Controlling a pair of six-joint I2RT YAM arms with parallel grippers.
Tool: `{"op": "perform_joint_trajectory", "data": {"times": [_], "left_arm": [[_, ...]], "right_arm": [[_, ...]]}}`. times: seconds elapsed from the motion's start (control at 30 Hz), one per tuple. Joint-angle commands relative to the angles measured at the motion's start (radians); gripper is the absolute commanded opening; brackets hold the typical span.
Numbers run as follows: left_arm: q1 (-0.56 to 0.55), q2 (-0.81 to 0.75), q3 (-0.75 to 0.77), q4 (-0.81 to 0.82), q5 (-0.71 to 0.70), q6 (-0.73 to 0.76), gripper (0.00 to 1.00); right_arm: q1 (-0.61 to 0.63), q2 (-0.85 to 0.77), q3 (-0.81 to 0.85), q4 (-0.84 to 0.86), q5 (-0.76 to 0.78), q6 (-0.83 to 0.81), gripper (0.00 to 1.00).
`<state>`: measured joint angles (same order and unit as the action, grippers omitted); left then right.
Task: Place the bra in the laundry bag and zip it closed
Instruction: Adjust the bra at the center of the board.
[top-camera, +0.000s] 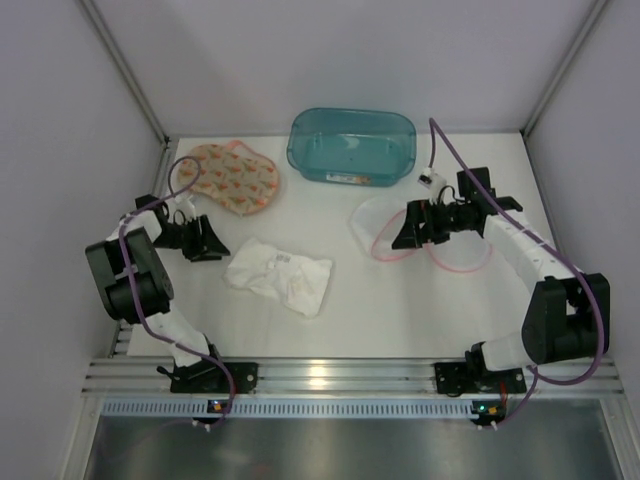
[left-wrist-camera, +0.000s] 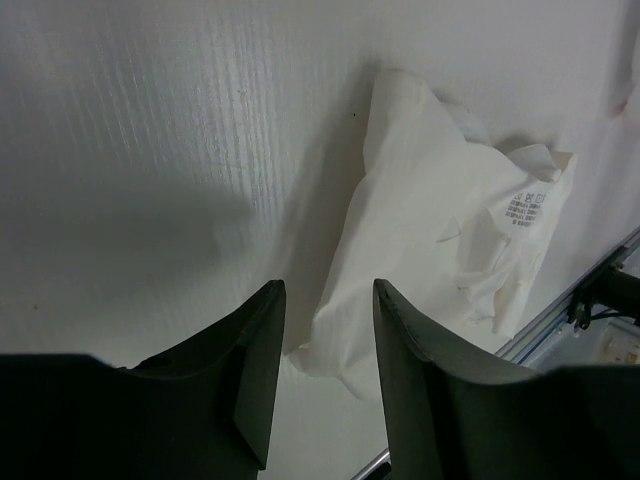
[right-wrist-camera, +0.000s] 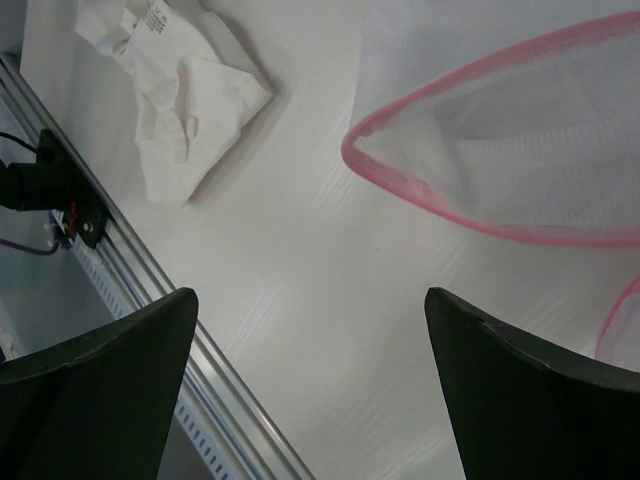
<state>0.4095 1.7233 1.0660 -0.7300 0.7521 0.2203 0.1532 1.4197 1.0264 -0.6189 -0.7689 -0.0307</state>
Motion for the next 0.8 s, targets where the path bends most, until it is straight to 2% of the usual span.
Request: {"op": "perform_joint_trajectory", "data": {"times": [0.0,0.13,0.3,0.33,0.37,0.4,0.57,0.77], "left_arm": [[0.0,0.062,0.023,0.029,0.093,0.034,0.46],[0.0,0.116,0.02,0.044,0.144,0.045,0.45],[0.0,0.154,0.008,0.046,0.178,0.045,0.38],[0.002,0.162,0.005,0.046,0.184,0.045,0.35],[0.002,0.163,-0.001,0.046,0.191,0.045,0.27],[0.003,0.16,-0.006,0.046,0.203,0.045,0.23],[0.015,0.092,-0.005,0.046,0.216,0.037,0.02],[0.018,-0.086,0.032,0.046,0.101,0.01,0.0]], "right_arm": [[0.011,-0.03,0.02,-0.011,0.005,-0.034,0.97],[0.011,-0.022,0.04,-0.033,0.01,-0.044,0.97],[0.011,-0.011,0.05,-0.044,0.013,-0.046,0.97],[0.011,-0.011,0.052,-0.042,0.014,-0.046,0.97],[0.011,-0.01,0.054,-0.044,0.016,-0.044,0.97],[0.011,-0.008,0.055,-0.042,0.017,-0.044,0.97],[0.011,0.004,0.067,-0.047,0.02,-0.046,0.97],[0.011,0.007,0.069,-0.041,0.017,-0.049,0.97]]}}
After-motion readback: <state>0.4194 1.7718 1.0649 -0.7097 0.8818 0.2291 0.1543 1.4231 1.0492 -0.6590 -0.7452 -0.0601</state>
